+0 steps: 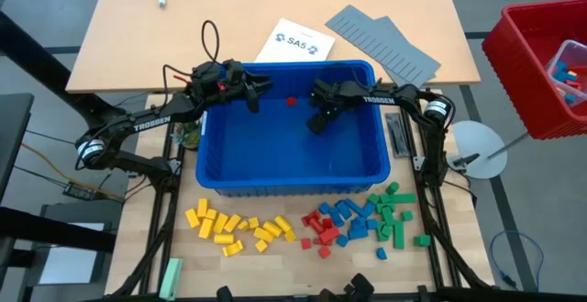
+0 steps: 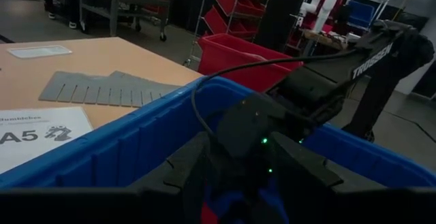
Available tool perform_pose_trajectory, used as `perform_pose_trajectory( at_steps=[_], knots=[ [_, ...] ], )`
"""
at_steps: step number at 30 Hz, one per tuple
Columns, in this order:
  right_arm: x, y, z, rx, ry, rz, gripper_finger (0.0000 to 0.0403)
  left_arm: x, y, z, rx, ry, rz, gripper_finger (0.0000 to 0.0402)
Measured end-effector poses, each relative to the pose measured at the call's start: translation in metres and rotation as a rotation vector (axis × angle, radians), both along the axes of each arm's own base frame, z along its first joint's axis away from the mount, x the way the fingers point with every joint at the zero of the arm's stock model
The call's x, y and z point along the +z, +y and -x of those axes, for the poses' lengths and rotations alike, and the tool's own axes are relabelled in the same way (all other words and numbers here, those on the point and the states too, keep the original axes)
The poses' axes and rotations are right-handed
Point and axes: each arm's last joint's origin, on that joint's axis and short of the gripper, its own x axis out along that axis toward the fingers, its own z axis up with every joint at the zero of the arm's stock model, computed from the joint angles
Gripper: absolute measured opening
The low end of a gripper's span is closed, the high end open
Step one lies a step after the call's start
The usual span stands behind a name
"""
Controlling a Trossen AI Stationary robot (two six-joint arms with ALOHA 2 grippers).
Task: Sort blocks
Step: Remove the red block from the blue bin
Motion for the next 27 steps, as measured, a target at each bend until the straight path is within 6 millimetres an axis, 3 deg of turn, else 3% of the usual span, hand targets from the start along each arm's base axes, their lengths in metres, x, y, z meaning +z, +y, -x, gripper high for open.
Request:
perform_pose_trajectory(
  at_steps=[10, 14, 21, 27],
  knots=[
    [-0.001, -0.004, 0.004, -0.163, -0.011, -0.006, 0.0203, 0.000, 0.000, 0.000, 0.000, 0.000, 0.000, 0.0163],
    [-0.012, 0.000, 0.008, -0.197, -0.018, -0.065, 0.0203, 0.000, 0.000, 0.000, 0.000, 0.000, 0.000, 0.0163],
    [-0.019, -0.001, 0.000, -0.169, -0.162, -0.059, 0.0201, 0.000, 0.000, 0.000, 0.000, 0.000, 0.000, 0.0163],
    [-0.018, -0.001, -0.013, -0.045, -0.306, 0.025, 0.0201, 0.000, 0.000, 0.000, 0.000, 0.000, 0.000, 0.0163]
  ],
)
